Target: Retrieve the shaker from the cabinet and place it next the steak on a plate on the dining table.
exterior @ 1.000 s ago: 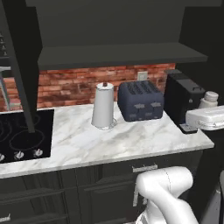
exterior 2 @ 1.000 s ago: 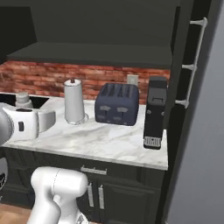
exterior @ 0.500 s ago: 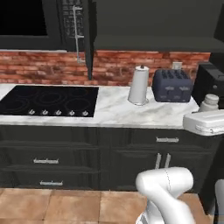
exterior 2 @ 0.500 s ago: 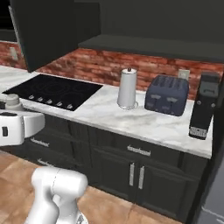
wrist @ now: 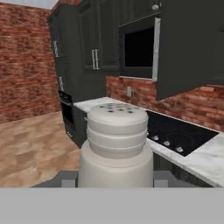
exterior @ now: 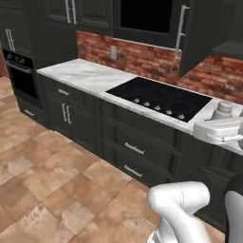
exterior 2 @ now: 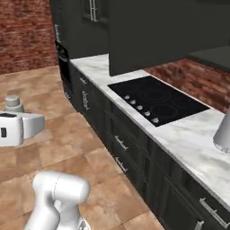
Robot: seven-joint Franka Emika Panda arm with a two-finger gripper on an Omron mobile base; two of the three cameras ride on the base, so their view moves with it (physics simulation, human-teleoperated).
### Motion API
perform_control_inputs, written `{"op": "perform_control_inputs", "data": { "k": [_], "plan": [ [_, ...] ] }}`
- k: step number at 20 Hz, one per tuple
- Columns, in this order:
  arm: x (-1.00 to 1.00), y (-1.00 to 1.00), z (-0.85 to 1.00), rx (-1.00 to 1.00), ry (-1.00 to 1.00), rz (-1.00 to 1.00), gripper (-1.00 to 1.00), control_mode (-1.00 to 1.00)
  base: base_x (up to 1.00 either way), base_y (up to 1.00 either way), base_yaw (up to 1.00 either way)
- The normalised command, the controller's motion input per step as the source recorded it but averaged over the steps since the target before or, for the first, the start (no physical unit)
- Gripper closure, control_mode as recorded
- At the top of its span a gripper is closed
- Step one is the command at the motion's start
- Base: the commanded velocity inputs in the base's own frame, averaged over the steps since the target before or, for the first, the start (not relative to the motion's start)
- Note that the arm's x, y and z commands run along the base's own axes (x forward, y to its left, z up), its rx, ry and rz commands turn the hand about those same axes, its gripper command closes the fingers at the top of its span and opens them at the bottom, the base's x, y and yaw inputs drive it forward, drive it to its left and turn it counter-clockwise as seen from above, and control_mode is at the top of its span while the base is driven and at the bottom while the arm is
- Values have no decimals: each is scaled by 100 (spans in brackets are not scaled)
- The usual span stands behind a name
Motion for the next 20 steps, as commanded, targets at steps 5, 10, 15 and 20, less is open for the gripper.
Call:
{"op": "perform_control_inputs", "data": {
  "k": [5, 10, 15, 20],
  "plan": [
    [0, 0, 0, 0, 0, 0, 100, 100, 0, 0, 100],
    [0, 0, 0, 0, 0, 0, 100, 100, 0, 0, 100],
    [0, 0, 0, 0, 0, 0, 100, 100, 0, 0, 100],
    [0, 0, 0, 0, 0, 0, 100, 100, 0, 0, 100]
  ]
}}
